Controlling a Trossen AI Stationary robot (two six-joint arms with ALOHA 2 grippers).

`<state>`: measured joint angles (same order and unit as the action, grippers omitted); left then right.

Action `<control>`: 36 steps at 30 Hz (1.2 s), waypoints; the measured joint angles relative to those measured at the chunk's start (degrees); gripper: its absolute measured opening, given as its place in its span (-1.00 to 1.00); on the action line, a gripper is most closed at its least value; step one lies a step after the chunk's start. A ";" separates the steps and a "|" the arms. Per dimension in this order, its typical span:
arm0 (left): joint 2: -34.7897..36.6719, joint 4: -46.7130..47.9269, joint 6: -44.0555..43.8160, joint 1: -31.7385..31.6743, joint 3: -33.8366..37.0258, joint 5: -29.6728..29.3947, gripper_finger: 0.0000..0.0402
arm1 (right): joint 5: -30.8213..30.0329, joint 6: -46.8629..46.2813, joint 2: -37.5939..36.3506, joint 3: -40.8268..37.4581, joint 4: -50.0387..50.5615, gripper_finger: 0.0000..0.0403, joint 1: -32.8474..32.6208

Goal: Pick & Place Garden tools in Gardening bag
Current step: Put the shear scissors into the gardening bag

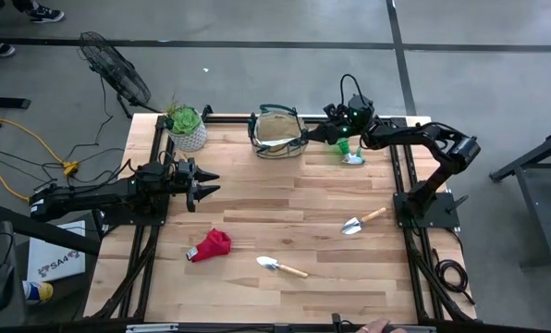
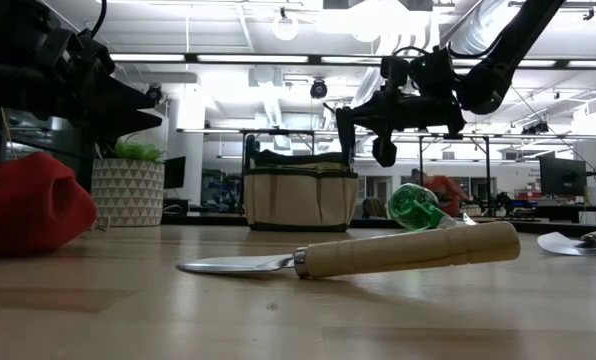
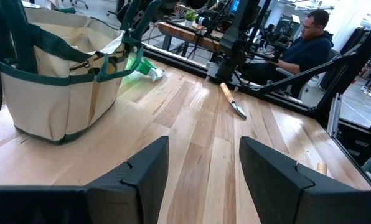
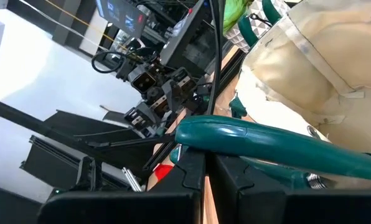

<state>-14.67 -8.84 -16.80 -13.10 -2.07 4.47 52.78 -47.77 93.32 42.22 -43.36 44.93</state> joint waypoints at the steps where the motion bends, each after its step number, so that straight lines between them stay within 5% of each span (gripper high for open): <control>1: 0.02 0.00 -0.02 0.00 0.00 0.00 -0.04 | 0.01 -0.02 0.00 0.00 -0.01 -0.98 0.10; 15: 0.01 0.00 -0.02 0.02 0.00 0.00 -0.04 | -2.85 -0.02 0.00 0.00 0.10 -0.24 0.57; 27: 0.02 0.00 0.00 0.00 0.00 0.00 -0.04 | -2.91 -3.02 -0.63 0.00 0.19 -0.13 2.14; 36: 0.00 0.00 -0.01 0.02 0.00 0.00 -0.04 | -4.77 -13.29 -0.66 0.00 2.91 0.27 2.14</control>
<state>-14.67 -8.84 -16.81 -13.09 -2.07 4.47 48.01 -61.06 92.66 42.22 -40.45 47.07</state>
